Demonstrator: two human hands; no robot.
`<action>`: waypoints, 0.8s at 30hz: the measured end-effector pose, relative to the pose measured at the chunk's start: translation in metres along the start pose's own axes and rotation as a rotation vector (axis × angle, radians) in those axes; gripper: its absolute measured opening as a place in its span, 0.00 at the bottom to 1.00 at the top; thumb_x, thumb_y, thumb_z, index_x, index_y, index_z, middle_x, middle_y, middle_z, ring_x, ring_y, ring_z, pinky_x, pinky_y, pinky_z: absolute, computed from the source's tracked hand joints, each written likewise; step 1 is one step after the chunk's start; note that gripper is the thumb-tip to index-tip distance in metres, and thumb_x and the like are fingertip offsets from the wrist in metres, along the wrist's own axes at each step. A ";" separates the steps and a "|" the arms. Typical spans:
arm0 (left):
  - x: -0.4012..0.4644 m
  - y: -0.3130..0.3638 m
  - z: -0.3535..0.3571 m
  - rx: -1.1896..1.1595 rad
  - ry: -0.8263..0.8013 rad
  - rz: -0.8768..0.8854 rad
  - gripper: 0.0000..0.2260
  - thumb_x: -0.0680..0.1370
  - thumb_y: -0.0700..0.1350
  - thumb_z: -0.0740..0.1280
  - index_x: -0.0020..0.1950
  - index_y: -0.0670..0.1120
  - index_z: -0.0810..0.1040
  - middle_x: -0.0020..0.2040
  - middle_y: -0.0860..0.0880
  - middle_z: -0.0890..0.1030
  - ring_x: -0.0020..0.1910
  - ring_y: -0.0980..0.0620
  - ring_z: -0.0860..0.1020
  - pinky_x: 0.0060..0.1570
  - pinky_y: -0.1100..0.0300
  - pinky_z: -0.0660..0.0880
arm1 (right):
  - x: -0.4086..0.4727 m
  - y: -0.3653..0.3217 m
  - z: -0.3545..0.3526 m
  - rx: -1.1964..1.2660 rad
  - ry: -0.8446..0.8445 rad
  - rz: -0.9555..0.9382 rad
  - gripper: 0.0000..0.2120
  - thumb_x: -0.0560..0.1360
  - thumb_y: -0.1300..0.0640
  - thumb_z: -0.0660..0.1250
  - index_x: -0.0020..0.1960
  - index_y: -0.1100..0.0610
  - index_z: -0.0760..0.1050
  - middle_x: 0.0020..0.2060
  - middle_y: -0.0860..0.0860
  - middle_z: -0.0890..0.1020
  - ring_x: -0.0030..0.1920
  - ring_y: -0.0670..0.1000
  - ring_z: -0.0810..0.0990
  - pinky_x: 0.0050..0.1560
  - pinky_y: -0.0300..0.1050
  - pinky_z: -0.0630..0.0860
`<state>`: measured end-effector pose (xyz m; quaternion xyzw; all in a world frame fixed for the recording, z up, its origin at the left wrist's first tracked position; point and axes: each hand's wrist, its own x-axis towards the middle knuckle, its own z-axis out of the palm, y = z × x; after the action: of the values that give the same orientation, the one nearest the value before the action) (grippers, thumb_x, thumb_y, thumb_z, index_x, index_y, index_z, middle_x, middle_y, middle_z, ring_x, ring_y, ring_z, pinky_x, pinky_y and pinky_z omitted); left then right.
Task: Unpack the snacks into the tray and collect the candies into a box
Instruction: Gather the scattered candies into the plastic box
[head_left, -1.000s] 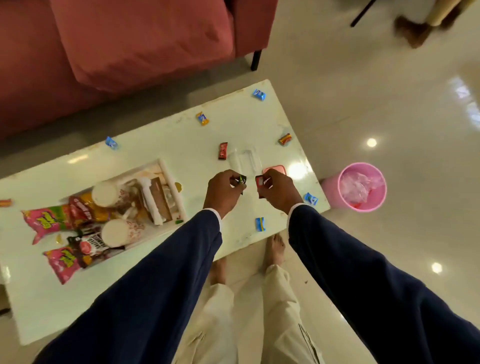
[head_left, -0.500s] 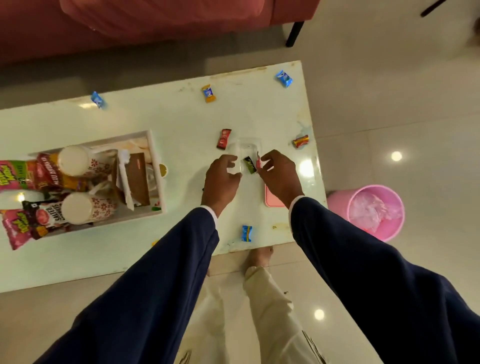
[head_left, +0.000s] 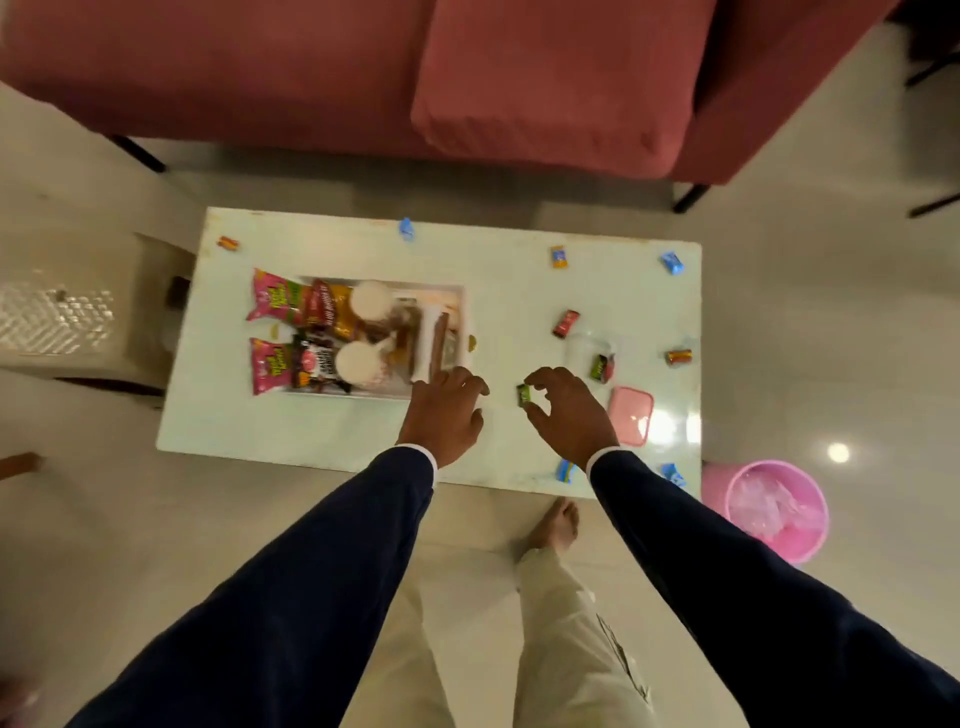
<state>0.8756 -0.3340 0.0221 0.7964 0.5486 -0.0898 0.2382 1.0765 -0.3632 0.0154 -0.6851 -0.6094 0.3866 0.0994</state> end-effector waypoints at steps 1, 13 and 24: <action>-0.010 -0.017 -0.008 0.033 0.015 -0.002 0.16 0.80 0.47 0.64 0.67 0.52 0.74 0.67 0.51 0.74 0.66 0.47 0.73 0.58 0.48 0.69 | 0.002 -0.022 0.006 -0.045 -0.013 -0.033 0.16 0.78 0.53 0.66 0.66 0.52 0.73 0.60 0.49 0.78 0.59 0.54 0.77 0.55 0.54 0.78; -0.125 -0.278 -0.107 -0.052 0.286 -0.110 0.13 0.78 0.47 0.65 0.63 0.50 0.75 0.61 0.49 0.76 0.57 0.46 0.76 0.52 0.47 0.72 | 0.040 -0.278 0.118 -0.374 -0.065 -0.271 0.22 0.78 0.53 0.68 0.71 0.56 0.70 0.68 0.55 0.75 0.66 0.59 0.75 0.62 0.53 0.73; -0.096 -0.425 -0.148 -0.074 0.184 -0.162 0.13 0.80 0.46 0.63 0.65 0.51 0.75 0.63 0.49 0.75 0.61 0.45 0.76 0.61 0.46 0.72 | 0.112 -0.377 0.173 -0.387 -0.025 -0.221 0.15 0.80 0.57 0.64 0.66 0.54 0.73 0.65 0.53 0.77 0.64 0.58 0.76 0.60 0.55 0.76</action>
<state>0.4320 -0.2221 0.0706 0.7451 0.6335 -0.0151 0.2082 0.6738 -0.2298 0.0807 -0.6155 -0.7448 0.2576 0.0000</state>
